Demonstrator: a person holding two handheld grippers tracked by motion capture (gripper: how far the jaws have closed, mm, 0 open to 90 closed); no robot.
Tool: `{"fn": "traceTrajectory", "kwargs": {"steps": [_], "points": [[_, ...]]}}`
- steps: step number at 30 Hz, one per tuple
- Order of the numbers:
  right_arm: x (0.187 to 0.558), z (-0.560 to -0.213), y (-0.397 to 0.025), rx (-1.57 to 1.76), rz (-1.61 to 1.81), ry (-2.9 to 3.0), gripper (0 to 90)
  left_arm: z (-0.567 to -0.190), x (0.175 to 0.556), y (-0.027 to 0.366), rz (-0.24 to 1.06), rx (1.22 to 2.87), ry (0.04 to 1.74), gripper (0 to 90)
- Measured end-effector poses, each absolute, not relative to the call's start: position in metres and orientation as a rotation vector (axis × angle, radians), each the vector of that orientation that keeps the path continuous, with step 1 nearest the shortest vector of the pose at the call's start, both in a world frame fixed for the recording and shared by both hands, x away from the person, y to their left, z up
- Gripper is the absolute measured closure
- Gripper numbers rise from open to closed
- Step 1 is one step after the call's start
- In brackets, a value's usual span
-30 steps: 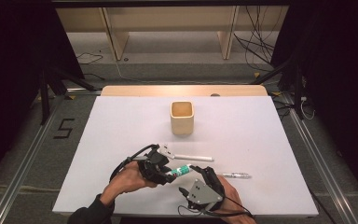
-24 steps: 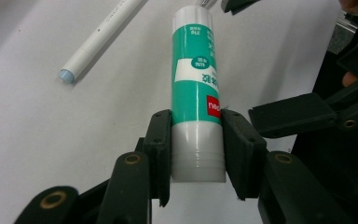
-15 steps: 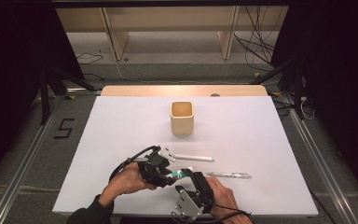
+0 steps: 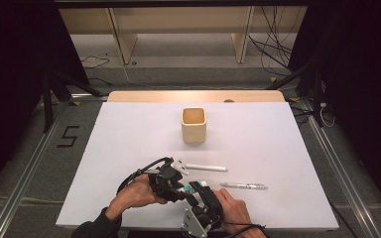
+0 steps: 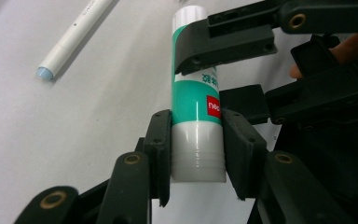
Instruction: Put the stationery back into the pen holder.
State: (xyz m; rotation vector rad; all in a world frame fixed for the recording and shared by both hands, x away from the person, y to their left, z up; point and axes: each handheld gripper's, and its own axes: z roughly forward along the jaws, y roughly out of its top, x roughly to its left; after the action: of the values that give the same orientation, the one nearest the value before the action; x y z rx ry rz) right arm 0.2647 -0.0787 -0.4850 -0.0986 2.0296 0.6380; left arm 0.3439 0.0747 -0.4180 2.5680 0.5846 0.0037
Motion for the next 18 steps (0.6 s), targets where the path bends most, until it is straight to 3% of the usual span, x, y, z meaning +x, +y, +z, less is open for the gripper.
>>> {"fn": "traceTrajectory", "kwargs": {"steps": [18], "points": [[0.2615,-0.493,-0.074,-0.176,0.554,1.972,63.2,-0.4171,0.3423,0.0745,-0.02,2.564,0.58,64.7]]}}
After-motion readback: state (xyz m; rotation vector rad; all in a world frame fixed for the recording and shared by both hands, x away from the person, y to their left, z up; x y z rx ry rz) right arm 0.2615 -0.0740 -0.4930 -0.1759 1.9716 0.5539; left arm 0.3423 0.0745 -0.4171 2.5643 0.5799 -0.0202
